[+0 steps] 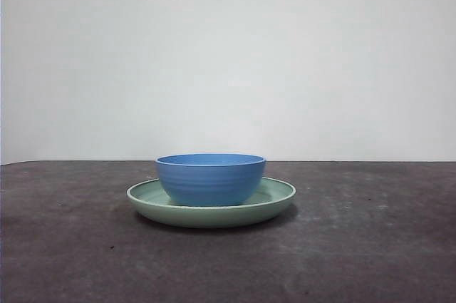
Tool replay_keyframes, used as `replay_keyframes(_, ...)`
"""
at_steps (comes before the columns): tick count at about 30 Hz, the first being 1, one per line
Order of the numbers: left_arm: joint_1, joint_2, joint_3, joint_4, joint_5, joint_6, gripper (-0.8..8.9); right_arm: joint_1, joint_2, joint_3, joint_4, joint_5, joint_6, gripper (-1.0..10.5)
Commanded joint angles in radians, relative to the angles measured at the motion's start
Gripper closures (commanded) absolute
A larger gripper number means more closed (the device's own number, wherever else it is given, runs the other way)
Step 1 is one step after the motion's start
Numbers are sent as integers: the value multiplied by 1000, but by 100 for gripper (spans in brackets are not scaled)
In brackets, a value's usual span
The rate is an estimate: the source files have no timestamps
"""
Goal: Pick up the blue bowl, put it on the green plate, put it on desk
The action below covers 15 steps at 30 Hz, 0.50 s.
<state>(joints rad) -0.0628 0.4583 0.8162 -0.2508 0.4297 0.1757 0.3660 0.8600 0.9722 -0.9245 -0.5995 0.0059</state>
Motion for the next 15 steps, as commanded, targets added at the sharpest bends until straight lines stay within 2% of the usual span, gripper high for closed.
replay_keyframes(1, 32, -60, -113, 106, -146, 14, 805, 5, 7, 18, 7, -3, -10, 936)
replay_keyframes(7, 72, -200, -348, 206, -299, -13, 805, 5, 7, 18, 7, -3, -10, 936)
replay_keyframes(15, 86, -340, -580, 221, -335, -42, 805, 5, 7, 18, 7, -3, -10, 936)
